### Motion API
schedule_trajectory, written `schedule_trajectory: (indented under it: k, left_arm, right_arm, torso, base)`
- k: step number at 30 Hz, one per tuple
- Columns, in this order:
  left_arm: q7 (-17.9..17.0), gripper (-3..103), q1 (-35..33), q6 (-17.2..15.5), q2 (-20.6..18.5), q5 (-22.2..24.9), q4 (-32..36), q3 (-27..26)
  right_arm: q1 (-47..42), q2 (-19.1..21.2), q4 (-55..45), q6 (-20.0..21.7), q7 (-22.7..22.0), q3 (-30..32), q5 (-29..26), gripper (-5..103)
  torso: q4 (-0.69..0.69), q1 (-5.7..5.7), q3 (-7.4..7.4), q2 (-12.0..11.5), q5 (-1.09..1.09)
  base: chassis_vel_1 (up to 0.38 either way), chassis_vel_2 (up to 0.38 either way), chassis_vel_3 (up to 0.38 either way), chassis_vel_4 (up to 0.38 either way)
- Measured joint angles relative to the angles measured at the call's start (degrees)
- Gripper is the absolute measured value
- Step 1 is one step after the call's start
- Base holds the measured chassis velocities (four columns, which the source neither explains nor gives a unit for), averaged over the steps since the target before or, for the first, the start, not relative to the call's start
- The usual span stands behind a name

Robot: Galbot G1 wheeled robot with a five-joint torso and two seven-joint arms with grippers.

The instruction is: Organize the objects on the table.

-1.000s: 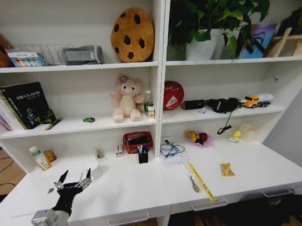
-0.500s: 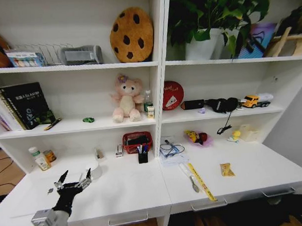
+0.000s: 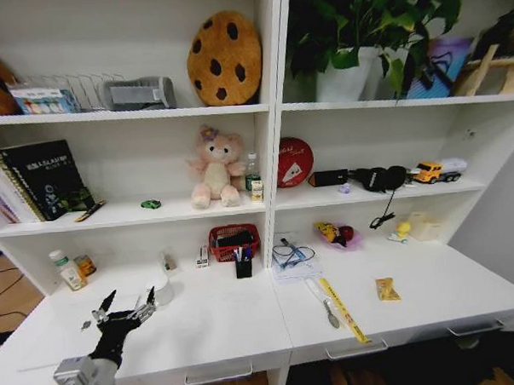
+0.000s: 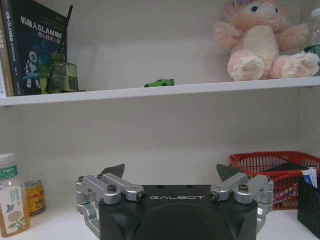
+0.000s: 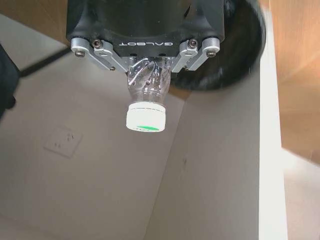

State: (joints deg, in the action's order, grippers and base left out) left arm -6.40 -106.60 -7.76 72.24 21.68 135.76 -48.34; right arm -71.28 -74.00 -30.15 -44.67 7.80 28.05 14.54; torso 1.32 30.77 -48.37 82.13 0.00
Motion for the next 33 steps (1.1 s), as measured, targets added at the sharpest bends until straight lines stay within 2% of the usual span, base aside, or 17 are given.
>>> schedule_trajectory:
  k: [9,14,18,20,21,33]
  left_arm:
    - [0.0,100,0.0,0.0,0.0,0.0,0.0,0.0]
    - [0.0,100,0.0,0.0,0.0,0.0,0.0,0.0]
    - [0.0,100,0.0,0.0,0.0,0.0,0.0,0.0]
    - [0.0,100,0.0,0.0,0.0,0.0,0.0,0.0]
    - [0.0,100,0.0,0.0,0.0,0.0,0.0,0.0]
    - [0.0,100,0.0,0.0,0.0,0.0,0.0,0.0]
  right_arm:
    - [3.6,-0.3,-0.7,2.6,0.2,-3.3,-3.3,23]
    - [5.7,-0.9,0.4,4.8,0.8,-5.4,-8.2,23]
    - [6.5,-1.6,0.8,5.3,0.6,-6.1,-8.9,23]
    - [6.7,-2.1,1.0,5.9,-0.2,-6.4,-9.1,23]
    - [6.7,-2.8,1.3,6.7,-2.3,-7.0,-9.8,23]
    - [6.0,-4.6,2.2,9.5,-5.5,-7.5,-12.9,23]
  torso:
    - [0.01,0.00,0.00,0.0,-0.03]
    - [0.02,0.00,0.01,0.0,-0.01]
    - [0.01,0.00,0.01,0.0,-0.01]
    - [0.01,-0.01,0.01,0.0,-0.01]
    - [0.01,-0.01,0.01,0.0,-0.01]
    - [0.02,-0.01,0.01,0.0,0.01]
  base:
    - [0.000,0.000,0.000,0.000]
    - [0.000,0.000,0.000,0.000]
    - [0.000,0.000,0.000,0.000]
    - [0.000,0.000,0.000,0.000]
    - [0.000,0.000,0.000,0.000]
    - [0.000,0.000,0.000,0.000]
